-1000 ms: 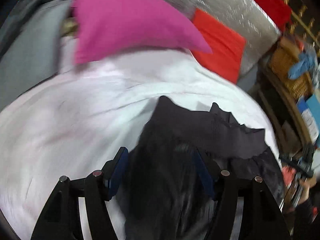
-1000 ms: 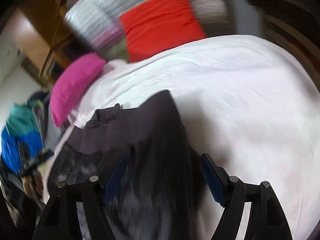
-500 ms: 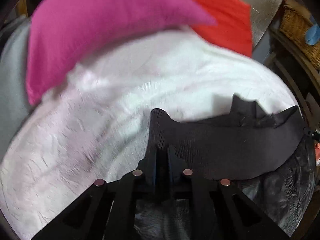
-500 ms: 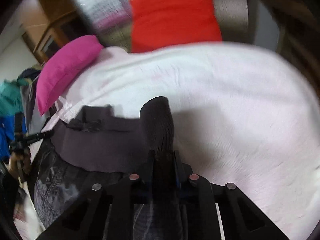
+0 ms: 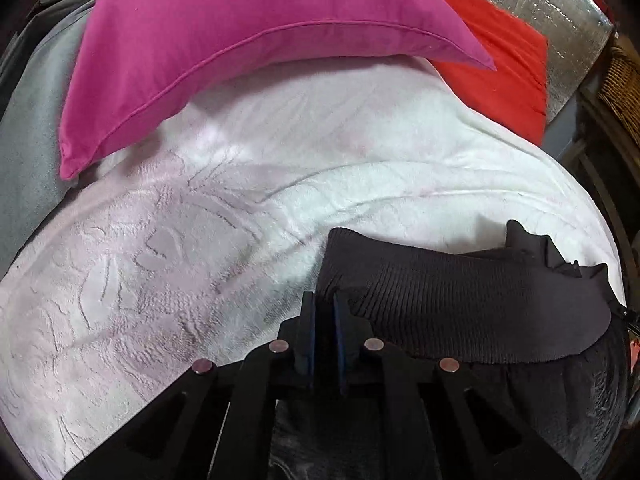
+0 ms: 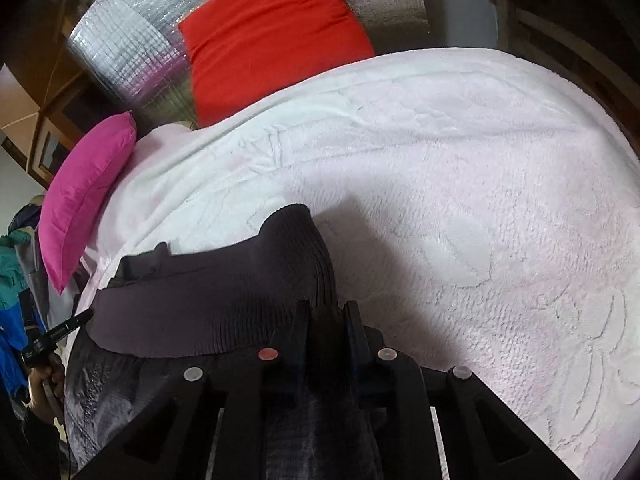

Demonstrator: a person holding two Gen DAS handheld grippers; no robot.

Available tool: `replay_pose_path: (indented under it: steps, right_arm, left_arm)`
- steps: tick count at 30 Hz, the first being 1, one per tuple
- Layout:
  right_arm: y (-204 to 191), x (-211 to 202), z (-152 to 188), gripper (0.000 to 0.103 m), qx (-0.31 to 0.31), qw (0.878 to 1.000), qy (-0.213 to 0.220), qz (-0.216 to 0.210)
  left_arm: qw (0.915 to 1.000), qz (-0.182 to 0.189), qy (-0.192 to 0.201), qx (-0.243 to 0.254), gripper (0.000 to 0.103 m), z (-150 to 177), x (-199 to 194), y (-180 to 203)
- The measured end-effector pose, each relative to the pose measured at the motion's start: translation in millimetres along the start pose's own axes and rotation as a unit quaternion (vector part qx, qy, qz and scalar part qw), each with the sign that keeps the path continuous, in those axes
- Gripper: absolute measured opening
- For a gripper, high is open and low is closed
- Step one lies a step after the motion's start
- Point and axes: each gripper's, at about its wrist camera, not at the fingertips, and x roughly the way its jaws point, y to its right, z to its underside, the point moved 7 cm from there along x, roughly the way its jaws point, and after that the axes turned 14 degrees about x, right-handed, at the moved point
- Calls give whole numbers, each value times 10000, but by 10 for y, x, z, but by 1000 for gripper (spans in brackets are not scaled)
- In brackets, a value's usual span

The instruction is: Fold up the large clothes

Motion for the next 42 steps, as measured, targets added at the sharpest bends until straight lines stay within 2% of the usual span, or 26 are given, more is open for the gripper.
replay_pose_path:
  steps: [3, 5, 6, 7, 8, 9, 11, 12, 13, 15, 18, 21, 23, 25, 27, 30, 34, 37, 42]
  right_arm:
    - [38, 55, 54, 18, -11, 9998, -78, 162]
    - [62, 77, 73, 24, 40, 9997, -23, 244]
    - [65, 62, 71, 35, 100, 9997, -5, 214]
    - [78, 23, 65, 57, 154, 9996, 14, 244]
    - [88, -48, 64, 69, 169, 9990, 75, 413]
    - [73, -121, 64, 75, 117, 9987, 172, 460]
    - [21, -358, 61, 75, 37, 9980, 405, 476]
    - [-1, -457, 64, 75, 65, 9977, 500, 454]
    - [-32, -586, 76, 75, 70, 9972, 617, 419]
    - [-166, -800, 169, 75, -132, 9964, 772, 333]
    - [-484, -985, 549, 78, -733, 9940, 800, 135]
    - [-660, -948, 932, 78, -1089, 9914, 722, 79]
    - [-630, -803, 1138, 78, -1222, 9893, 709, 353]
    - [-476, -558, 1242, 78, -1314, 9857, 591, 873]
    - [-350, -420, 1289, 80, -1415, 9818, 651, 1083]
    - [-312, -432, 1273, 81, -1227, 9841, 746, 1041]
    - [-313, -421, 1271, 82, -1204, 9840, 737, 1088]
    - [-362, -542, 1288, 82, -1115, 9831, 809, 1208]
    - [-682, -995, 1457, 82, -1363, 9757, 1337, 1079]
  left_arm:
    - [10000, -68, -59, 38, 9, 49, 41, 20]
    - [10000, -64, -6, 17, 9, 29, 37, 41]
    - [10000, -25, 54, 10, 12, 23, 18, 45]
    - [9999, -2, 101, 9, 13, 19, -38, 52]
    - [9999, 4, 134, 8, 14, 20, -94, 60]
    - [9998, 6, 182, 21, 18, 22, -181, 69]
    - [9991, -144, 394, 12, 36, 10, -387, 52]
    - [9983, -247, 528, -1, 49, 7, -505, 28]
    - [9964, -425, 735, -26, 55, 18, -699, 2]
    - [9937, -546, 976, 54, 56, 73, -1000, 31]
    - [9921, -336, 1173, 290, 59, 286, -1323, 283]
    - [9909, -296, 1186, 571, 59, 605, -1425, 639]
    - [9909, -374, 1088, 702, 59, 790, -1339, 822]
    - [9928, -586, 773, 703, 59, 972, -1134, 877]
    - [9953, -636, 387, 617, 60, 1139, -854, 855]
    - [9945, -711, 490, 590, 60, 1203, -784, 830]
    - [9946, -754, 390, 589, 60, 1164, -765, 826]
    - [9945, -780, 371, 589, 60, 1157, -801, 821]
    - [9944, -823, 433, 503, 60, 1218, -983, 828]
